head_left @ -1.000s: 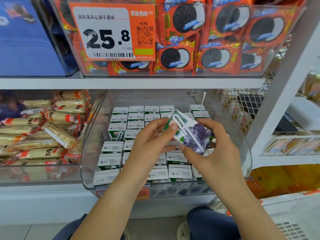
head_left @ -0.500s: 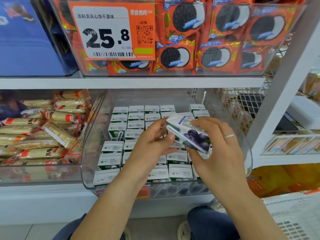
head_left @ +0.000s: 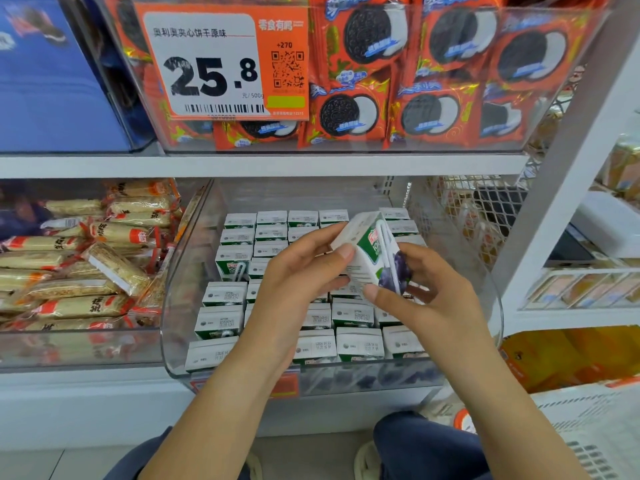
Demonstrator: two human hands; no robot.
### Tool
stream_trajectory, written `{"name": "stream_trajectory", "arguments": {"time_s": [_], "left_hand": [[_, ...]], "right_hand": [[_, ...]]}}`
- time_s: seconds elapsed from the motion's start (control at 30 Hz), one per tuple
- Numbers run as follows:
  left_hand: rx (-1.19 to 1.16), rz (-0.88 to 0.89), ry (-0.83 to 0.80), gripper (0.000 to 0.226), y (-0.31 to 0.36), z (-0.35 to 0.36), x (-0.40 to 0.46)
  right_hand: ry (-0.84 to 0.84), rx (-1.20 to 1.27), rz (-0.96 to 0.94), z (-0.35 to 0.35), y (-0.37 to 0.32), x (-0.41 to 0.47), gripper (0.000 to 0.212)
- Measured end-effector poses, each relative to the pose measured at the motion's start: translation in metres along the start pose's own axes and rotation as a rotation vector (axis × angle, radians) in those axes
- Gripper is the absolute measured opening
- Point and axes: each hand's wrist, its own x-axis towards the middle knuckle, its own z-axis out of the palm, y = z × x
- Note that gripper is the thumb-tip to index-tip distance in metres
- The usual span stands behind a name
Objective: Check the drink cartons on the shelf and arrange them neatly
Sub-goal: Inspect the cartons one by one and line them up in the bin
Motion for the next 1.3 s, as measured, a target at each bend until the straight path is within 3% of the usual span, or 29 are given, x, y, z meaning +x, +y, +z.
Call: {"name": "stream_trajectory", "arguments": {"time_s": [0.2, 0.33, 0.47, 0.63, 0.73, 0.87, 1.1, 1.2, 1.3], "left_hand": [[0.026, 0.039, -0.008, 0.037, 0.001, 0.0, -0.001], [-0.04, -0.028, 0.005, 0.036, 0.002, 0.001, 0.0], [-0.02, -0.083, 0.03, 0.038, 0.001, 0.005, -0.001], [-0.003, -0.153, 0.045, 0.014, -0.002, 0.006, 0.0], [0.013, -0.144, 0.044, 0.016, -0.001, 0.009, -0.001], [0.044, -0.114, 0.072, 0.022, -0.002, 0.013, -0.001], [0.012, -0.124, 0.097, 0.014, -0.005, 0.013, 0.0], [-0.097, -0.179, 0.127, 0.027, -0.002, 0.008, 0.001], [-0.223, -0.246, 0.165, 0.031, 0.0, 0.003, 0.003]], "right_hand": [[-0.142, 0.203, 0.033, 0.002, -0.006, -0.001, 0.038], [-0.197, 0.26, 0.055, 0.003, -0.008, -0.003, 0.034], [-0.177, 0.192, 0.081, 0.005, -0.005, -0.004, 0.029], [-0.167, 0.123, 0.135, 0.005, 0.001, -0.002, 0.015], [-0.152, 0.105, 0.132, 0.005, 0.001, -0.002, 0.027], [-0.125, 0.099, 0.133, 0.003, 0.002, -0.002, 0.01], [-0.121, 0.104, 0.114, 0.004, -0.001, -0.002, 0.011], [-0.111, 0.221, 0.097, 0.004, -0.005, -0.002, 0.037], [-0.084, 0.167, 0.039, 0.004, -0.006, -0.003, 0.055]]}}
